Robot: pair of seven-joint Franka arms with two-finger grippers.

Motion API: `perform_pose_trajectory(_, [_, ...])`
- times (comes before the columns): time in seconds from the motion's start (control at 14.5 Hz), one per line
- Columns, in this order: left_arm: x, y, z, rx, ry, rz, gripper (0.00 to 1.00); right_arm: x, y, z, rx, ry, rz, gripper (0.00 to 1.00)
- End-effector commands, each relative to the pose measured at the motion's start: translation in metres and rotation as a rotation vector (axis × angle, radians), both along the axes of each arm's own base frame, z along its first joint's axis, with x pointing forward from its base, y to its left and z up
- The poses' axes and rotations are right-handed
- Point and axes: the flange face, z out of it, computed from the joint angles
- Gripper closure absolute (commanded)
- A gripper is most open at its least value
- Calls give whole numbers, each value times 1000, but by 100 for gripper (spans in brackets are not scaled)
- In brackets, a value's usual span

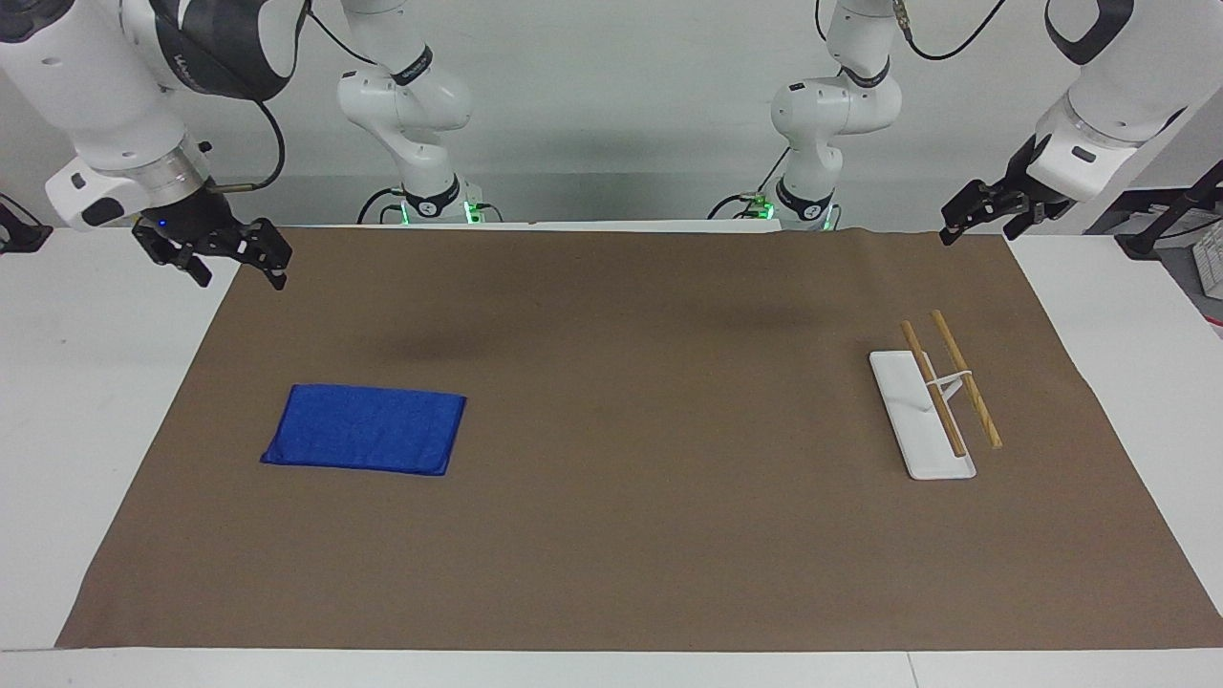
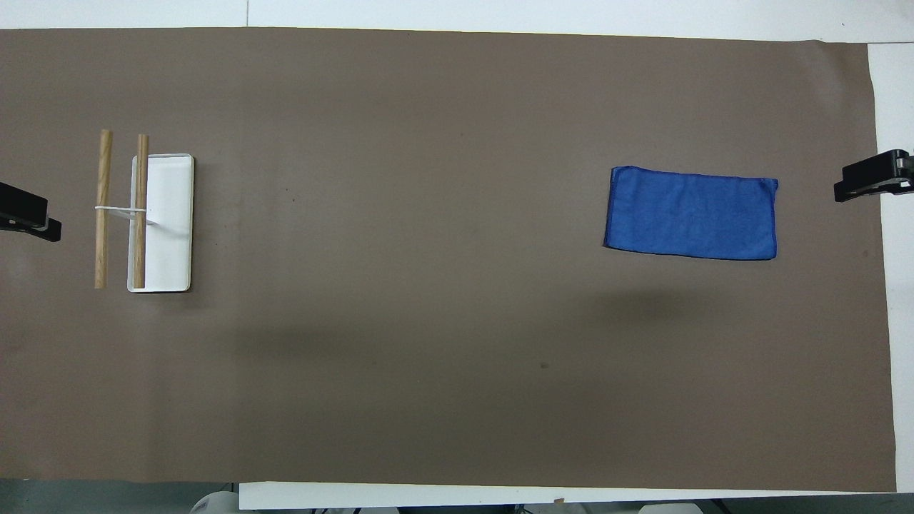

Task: Right arm passes towel to left arm to hang
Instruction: 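Move the right gripper toward the blue towel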

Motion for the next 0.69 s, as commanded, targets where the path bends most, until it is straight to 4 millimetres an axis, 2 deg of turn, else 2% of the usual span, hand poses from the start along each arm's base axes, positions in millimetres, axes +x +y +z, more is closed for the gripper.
perform_pose_trajectory(0.0, [-4,2,5,-10,6,-1,0,0,-3,4,15,-8,-23,1])
perform_pose_trajectory(0.28, [-4,2,5,-10,6,-1,0,0,-3,3,15,-5,-22,1])
perform_pose_trajectory(0.41, [-4,1,5,-10,6,-2,0,2,8,2,14,-5,-2,1])
perform_pose_trajectory(0.55, [-4,1,5,-10,6,-2,0,-2,9,-5,17,7,-5,1])
perform_pose_trajectory(0.62, [-4,1,5,-10,5,-2,0,-4,8,-18,20,29,-5,1])
